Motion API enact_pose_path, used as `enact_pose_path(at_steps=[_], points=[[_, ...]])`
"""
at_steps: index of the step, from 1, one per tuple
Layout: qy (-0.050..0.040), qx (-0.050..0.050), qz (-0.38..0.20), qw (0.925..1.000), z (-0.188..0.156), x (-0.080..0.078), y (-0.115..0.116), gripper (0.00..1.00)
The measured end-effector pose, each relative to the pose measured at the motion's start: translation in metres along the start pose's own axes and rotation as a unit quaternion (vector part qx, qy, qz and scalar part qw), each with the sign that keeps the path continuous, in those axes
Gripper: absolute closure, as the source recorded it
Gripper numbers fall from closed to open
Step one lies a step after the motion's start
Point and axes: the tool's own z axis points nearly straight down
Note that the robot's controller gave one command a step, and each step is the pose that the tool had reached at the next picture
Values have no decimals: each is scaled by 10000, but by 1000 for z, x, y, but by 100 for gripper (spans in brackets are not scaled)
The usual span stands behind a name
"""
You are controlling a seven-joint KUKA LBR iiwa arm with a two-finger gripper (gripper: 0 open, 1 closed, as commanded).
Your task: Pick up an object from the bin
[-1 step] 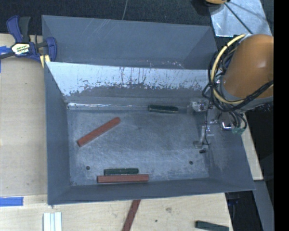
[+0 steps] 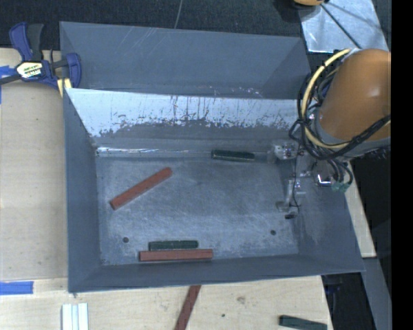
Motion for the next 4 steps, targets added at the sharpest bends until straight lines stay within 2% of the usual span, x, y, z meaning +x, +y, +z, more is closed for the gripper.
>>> enact_pose_path(at_steps=[1, 2, 3, 4], points=[[-28, 2, 93, 10000, 49, -30, 43, 0], [-19, -4, -643, 9979, 99, -61, 84, 0], [7, -13, -1244, 9922, 116, -67, 92, 0], [4, -4, -949, 9955, 113, -62, 150, 0]])
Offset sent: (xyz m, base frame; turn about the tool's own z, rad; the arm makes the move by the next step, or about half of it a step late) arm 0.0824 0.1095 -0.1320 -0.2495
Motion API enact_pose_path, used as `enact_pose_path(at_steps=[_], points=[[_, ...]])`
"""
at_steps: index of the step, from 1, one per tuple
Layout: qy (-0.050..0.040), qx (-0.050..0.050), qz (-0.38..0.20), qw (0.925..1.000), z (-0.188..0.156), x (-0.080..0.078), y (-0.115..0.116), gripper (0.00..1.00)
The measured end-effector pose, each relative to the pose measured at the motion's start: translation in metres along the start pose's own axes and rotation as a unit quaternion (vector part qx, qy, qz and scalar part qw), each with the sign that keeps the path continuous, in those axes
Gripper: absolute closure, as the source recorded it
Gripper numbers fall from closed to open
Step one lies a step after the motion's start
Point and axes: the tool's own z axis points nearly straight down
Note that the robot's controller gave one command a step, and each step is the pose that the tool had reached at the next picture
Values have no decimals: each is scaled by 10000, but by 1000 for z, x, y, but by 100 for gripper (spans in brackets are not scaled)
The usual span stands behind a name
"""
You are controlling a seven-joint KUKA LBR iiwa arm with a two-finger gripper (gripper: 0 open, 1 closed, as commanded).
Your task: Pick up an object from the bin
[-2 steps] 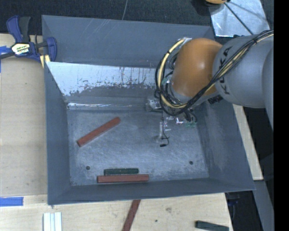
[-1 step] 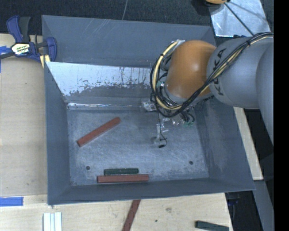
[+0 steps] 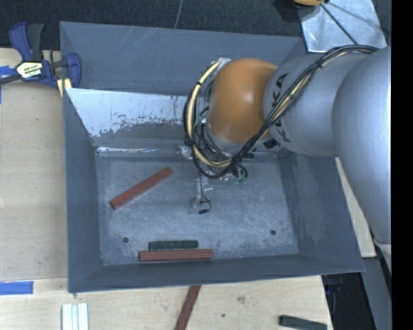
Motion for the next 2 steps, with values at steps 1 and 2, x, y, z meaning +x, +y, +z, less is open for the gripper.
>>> enact_pose_path(at_steps=[1, 2], points=[[5, -6, 204, 9998, 16, -4, 62, 0], [-4, -9, -753, 9972, 3, -33, 138, 100]])
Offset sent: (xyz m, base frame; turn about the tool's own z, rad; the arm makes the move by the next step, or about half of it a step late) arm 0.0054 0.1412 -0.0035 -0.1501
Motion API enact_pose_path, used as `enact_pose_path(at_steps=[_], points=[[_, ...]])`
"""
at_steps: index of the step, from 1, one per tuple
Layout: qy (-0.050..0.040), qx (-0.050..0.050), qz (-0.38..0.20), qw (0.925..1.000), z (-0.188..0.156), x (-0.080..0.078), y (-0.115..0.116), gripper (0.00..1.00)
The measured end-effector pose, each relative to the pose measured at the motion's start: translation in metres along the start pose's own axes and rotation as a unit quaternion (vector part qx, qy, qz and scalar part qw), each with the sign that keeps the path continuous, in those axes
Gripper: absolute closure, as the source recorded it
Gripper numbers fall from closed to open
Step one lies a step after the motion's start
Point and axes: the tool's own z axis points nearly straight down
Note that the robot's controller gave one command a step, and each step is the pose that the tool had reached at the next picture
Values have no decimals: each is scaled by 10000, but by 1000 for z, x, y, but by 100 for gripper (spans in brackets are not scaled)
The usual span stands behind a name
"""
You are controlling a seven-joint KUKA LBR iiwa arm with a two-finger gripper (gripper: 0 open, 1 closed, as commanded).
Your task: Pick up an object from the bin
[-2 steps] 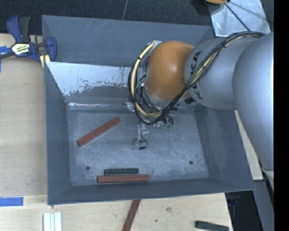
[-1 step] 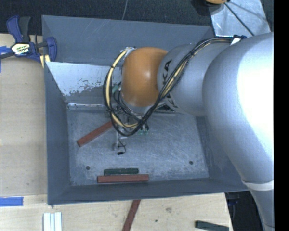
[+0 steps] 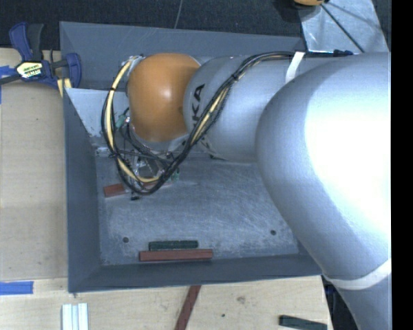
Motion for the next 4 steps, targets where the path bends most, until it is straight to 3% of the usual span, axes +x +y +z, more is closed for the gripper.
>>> enact_pose_path(at_steps=[1, 2, 3, 4], points=[[0, 1, -1, 10000, 0, 0, 0, 100], [49, -4, 53, 10000, -39, 12, -12, 100], [-8, -4, 327, 9995, -67, -16, 10, 0], [-6, 1, 331, 9995, -67, -16, 9, 0]])
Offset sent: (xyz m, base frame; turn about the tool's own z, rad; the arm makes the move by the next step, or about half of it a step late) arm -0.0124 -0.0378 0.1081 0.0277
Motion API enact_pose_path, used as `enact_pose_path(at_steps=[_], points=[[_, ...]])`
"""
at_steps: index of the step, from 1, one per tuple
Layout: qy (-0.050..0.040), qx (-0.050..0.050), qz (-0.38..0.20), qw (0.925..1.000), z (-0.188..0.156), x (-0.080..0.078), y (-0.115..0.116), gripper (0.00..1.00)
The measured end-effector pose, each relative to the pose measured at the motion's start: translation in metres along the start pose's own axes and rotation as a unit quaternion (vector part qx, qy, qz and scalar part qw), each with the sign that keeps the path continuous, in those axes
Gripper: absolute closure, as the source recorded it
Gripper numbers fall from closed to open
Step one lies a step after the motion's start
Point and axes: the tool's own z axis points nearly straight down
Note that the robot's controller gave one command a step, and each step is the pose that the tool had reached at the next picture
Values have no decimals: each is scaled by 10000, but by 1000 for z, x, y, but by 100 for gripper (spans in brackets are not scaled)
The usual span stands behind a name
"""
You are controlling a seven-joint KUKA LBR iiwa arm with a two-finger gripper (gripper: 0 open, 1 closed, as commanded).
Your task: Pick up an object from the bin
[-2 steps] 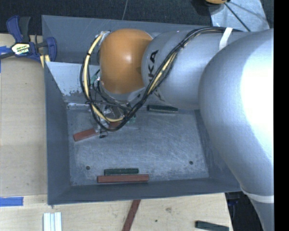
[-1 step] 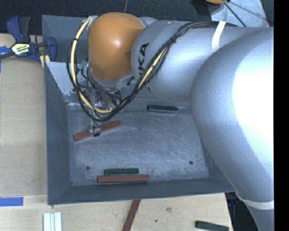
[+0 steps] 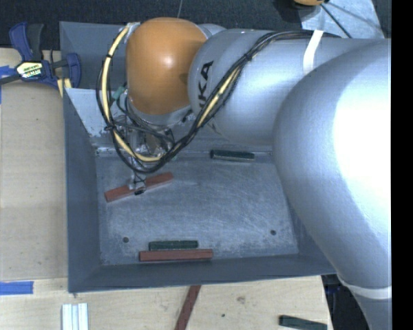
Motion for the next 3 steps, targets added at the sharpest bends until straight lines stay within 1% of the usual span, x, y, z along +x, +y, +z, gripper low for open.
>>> enact_pose_path(at_steps=[1, 2, 3], points=[[6, 4, -265, 9996, 82, 35, -45, 100], [4, 4, -264, 9997, 82, 35, -45, 100], [7, 3, -62, 10000, -47, 36, -52, 100]])
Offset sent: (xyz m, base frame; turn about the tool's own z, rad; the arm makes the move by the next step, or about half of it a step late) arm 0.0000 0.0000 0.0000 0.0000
